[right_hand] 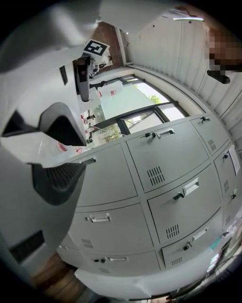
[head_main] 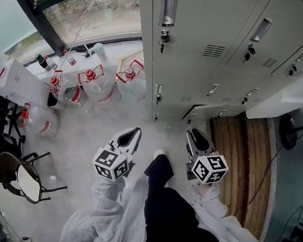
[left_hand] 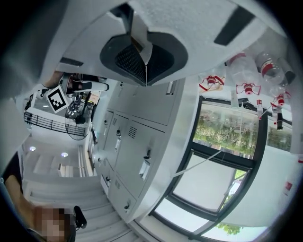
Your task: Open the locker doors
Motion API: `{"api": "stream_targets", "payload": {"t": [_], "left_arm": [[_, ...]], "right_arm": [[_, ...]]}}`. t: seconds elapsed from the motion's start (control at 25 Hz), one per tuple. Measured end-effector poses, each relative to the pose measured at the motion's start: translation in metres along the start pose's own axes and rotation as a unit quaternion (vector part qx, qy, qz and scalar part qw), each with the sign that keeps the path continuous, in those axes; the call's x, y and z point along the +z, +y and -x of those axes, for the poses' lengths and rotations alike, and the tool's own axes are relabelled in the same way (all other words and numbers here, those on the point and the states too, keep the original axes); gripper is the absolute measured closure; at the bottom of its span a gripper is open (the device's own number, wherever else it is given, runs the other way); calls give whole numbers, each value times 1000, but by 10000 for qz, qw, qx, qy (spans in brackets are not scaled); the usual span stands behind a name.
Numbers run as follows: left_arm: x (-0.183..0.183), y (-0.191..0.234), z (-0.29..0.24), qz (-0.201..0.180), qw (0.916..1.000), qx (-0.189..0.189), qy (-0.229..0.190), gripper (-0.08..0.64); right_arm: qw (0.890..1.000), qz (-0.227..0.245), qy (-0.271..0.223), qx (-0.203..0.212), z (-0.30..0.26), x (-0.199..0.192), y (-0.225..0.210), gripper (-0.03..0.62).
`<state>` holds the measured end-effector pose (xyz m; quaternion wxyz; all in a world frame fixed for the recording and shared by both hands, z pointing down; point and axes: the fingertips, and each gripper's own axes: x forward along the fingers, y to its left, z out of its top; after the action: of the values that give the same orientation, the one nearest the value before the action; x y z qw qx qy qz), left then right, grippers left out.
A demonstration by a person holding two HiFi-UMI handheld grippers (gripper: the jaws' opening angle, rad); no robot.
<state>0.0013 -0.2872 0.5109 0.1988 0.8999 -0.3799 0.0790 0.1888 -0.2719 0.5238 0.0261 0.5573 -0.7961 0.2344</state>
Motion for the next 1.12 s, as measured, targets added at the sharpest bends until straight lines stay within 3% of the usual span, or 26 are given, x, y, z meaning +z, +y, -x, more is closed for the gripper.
{"api": "stream_targets", "payload": {"t": [0.32, 0.6, 1.12], "left_arm": [[-16, 47, 5, 335, 9978, 563, -62, 551], [-31, 86, 7, 597, 9928, 1032, -117, 551], [-54, 122, -15, 540, 9890, 1372, 93, 551]], "right_arm": [[9992, 232, 302, 158, -72, -6, 3, 498], [9965, 704, 452, 51, -132, -23, -2, 497], [9912, 1091, 669, 337, -215, -39, 3, 497]]}}
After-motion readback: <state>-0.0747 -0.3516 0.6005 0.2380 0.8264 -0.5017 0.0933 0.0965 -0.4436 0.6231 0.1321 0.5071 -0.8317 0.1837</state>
